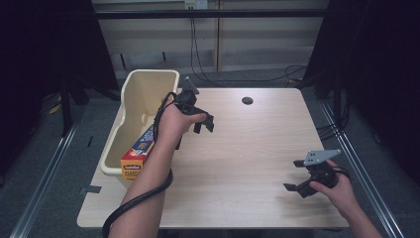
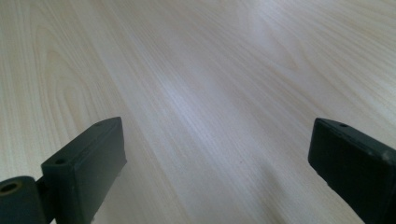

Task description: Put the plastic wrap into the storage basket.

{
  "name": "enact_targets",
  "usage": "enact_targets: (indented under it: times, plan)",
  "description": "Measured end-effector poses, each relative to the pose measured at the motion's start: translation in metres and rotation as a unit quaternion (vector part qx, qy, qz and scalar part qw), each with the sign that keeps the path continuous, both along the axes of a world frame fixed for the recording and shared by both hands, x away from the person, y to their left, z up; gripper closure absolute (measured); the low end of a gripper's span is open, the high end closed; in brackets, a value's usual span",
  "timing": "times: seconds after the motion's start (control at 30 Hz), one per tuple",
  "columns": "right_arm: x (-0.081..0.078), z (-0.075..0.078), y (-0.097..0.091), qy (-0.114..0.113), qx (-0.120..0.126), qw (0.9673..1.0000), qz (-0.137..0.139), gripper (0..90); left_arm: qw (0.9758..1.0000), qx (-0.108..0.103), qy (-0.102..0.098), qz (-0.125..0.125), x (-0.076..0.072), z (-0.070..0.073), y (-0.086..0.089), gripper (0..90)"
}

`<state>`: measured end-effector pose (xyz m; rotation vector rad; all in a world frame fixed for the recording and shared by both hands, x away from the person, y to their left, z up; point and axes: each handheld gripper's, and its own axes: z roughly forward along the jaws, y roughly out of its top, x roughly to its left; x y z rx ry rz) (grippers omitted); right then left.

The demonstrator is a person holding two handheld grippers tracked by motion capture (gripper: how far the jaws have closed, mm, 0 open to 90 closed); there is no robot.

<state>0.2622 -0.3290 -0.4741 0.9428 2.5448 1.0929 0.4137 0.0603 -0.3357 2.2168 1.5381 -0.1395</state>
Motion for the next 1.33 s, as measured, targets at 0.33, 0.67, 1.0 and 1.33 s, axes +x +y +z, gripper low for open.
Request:
enact_targets:
  times: [0.33, 0.67, 1.0, 1.33]
  plan:
    - [0.0, 0.0, -0.001, 0.0, 0.0, 1.0, -0.003, 4.0, 0.9999, 0.001, 0.006, -0.015, -0.004, -0.018, -0.007, 14.0]
    - [0.0, -0.001, 0.0, 0.002, 0.0, 1.0, -0.003, 3.9, 0.9996, -0.005, 0.005, -0.027, -0.01, -0.036, -0.013, 13.6]
    - [0.0, -0.003, -0.003, 0.004, -0.001, 1.0, -0.008, 3.9, 0.9989, -0.015, 0.018, -0.041, -0.016, -0.058, -0.014, 13.4]
    - [0.001, -0.005, -0.003, 0.004, -0.005, 0.9999, -0.009, 3.9, 0.9976, -0.017, 0.02, -0.064, -0.024, -0.078, -0.021, 12.3]
